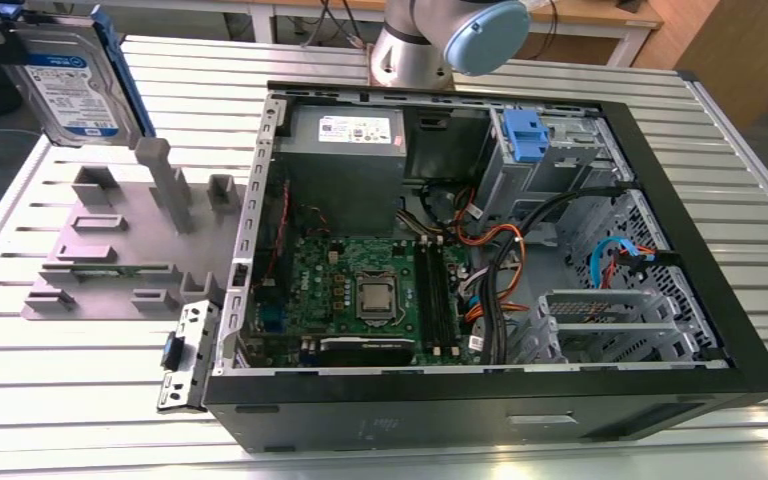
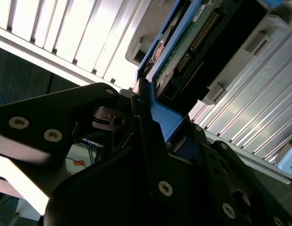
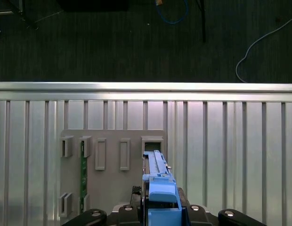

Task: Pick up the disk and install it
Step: 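Pick up the disk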

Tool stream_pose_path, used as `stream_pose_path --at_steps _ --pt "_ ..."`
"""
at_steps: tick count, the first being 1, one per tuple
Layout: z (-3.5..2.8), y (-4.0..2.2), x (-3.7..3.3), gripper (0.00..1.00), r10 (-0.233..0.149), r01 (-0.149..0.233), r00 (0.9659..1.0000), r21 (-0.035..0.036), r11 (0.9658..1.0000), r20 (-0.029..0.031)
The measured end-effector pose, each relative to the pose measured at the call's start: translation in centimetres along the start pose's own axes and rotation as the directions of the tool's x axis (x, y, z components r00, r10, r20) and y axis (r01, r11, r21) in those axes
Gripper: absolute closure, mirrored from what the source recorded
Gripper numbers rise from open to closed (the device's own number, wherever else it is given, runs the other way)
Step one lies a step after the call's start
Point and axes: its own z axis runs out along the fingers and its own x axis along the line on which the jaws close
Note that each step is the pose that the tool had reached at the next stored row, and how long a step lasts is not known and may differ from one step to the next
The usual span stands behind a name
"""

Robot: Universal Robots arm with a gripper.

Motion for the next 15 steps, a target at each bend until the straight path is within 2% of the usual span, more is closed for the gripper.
stream_pose_path --at_steps 15 --pt "-0.39 0.00 0.00 0.63 0.000 0.000 1.0000 0.0002 1.0000 0.0001"
